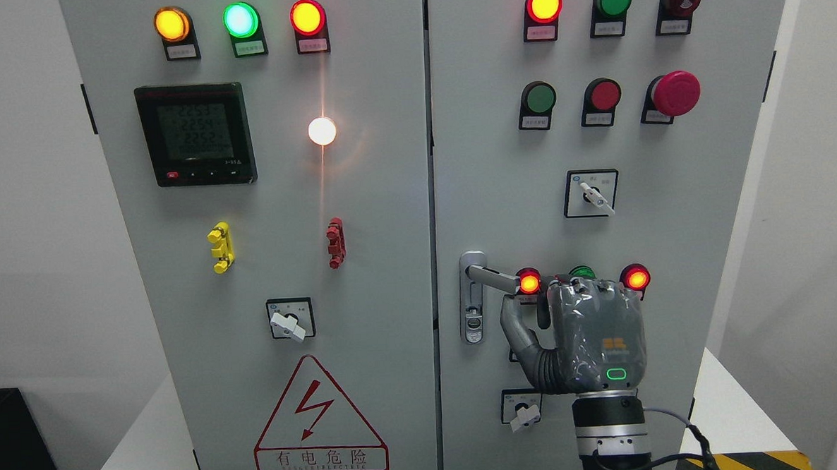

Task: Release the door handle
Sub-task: 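Open the right hand fingers and withdraw from the latch handle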

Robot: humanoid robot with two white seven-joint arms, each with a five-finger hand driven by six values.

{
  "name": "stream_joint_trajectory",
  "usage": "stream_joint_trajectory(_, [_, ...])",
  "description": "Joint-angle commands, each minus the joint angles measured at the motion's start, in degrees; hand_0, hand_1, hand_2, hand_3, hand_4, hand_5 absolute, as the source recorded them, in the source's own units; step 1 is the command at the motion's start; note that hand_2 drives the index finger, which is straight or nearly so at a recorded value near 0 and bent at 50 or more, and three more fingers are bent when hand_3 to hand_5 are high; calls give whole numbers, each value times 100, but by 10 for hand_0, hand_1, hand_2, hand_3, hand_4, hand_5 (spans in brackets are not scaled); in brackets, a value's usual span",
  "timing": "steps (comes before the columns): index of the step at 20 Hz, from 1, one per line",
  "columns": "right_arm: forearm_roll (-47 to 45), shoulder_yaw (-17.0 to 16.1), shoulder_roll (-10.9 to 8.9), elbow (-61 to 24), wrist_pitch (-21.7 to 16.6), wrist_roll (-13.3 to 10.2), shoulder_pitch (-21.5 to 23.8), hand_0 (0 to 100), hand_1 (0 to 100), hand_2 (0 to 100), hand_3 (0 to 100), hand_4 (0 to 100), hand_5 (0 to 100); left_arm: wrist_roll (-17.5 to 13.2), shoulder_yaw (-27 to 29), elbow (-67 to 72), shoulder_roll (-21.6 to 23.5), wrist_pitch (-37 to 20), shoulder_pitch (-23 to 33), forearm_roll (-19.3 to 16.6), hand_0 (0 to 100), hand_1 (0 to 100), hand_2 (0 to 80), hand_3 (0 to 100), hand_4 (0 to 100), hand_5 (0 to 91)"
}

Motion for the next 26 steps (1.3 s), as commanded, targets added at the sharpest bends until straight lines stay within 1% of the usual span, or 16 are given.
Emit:
stream_joint_trajectory(1, [-87,4,-152,-129,9,-15,112,542,338,792,1000,967,1000,0,0,0,0,18,44,0,120,556,0,0,0,0])
stream_joint_trajectory(3, [-96,4,-196,-190,0,-59,174,535,334,771,1000,947,998,0,0,0,0,18,53,0,120,556,0,0,0,0])
stream_joint_trajectory(7, [-105,4,-380,-375,-8,-68,349,531,323,675,1000,881,922,0,0,0,0,9,53,0,120,556,0,0,0,0])
stream_joint_trajectory(8, [-105,4,-424,-427,-8,-68,402,530,322,631,891,845,856,0,0,0,0,9,44,0,120,556,0,0,0,0])
stream_joint_trajectory(9, [-114,4,-468,-471,-8,-68,455,529,321,614,877,828,837,0,0,0,0,9,53,0,120,556,0,0,0,0])
stream_joint_trajectory(10, [-192,4,-512,-524,-8,-68,516,527,320,583,825,796,784,0,0,0,0,9,53,0,120,556,0,0,0,0])
stream_joint_trajectory(11, [-324,4,-591,-603,-17,-68,578,527,315,525,742,730,712,0,0,0,0,18,44,0,120,556,0,0,0,0])
stream_joint_trajectory(12, [-438,4,-678,-682,-17,-59,657,526,315,519,740,727,706,0,0,0,0,18,53,0,120,556,0,0,0,0])
stream_joint_trajectory(14, [-509,-5,-863,-805,-52,-68,797,526,297,431,649,656,633,0,0,0,0,9,53,0,120,556,0,0,0,0])
stream_joint_trajectory(15, [-527,-14,-916,-849,-113,-68,868,526,295,417,632,642,613,0,0,0,0,9,44,0,120,556,0,0,0,0])
stream_joint_trajectory(16, [-544,-40,-986,-902,-201,-76,921,529,284,378,587,609,574,0,0,0,0,18,53,0,120,556,0,0,0,0])
stream_joint_trajectory(18, [-711,-163,-1127,-990,-333,-155,1061,532,269,331,522,554,509,0,0,0,0,9,53,0,120,556,0,0,0,0])
stream_joint_trajectory(20, [-817,-259,-1233,-1104,-482,-173,1175,532,261,297,470,516,483,0,0,0,0,9,44,0,120,556,0,0,0,0])
stream_joint_trajectory(22, [-904,-444,-1347,-1175,-675,-182,1307,530,254,233,391,427,408,0,0,0,0,9,53,0,120,556,0,0,0,0])
stream_joint_trajectory(25, [-1063,-725,-1400,-1201,-1053,-287,1422,534,228,151,269,293,269,0,0,0,0,9,53,0,120,556,0,0,0,0])
stream_joint_trajectory(26, [-1098,-813,-1400,-1210,-1167,-322,1457,535,220,133,243,265,244,0,0,0,0,18,44,0,120,556,0,0,0,0])
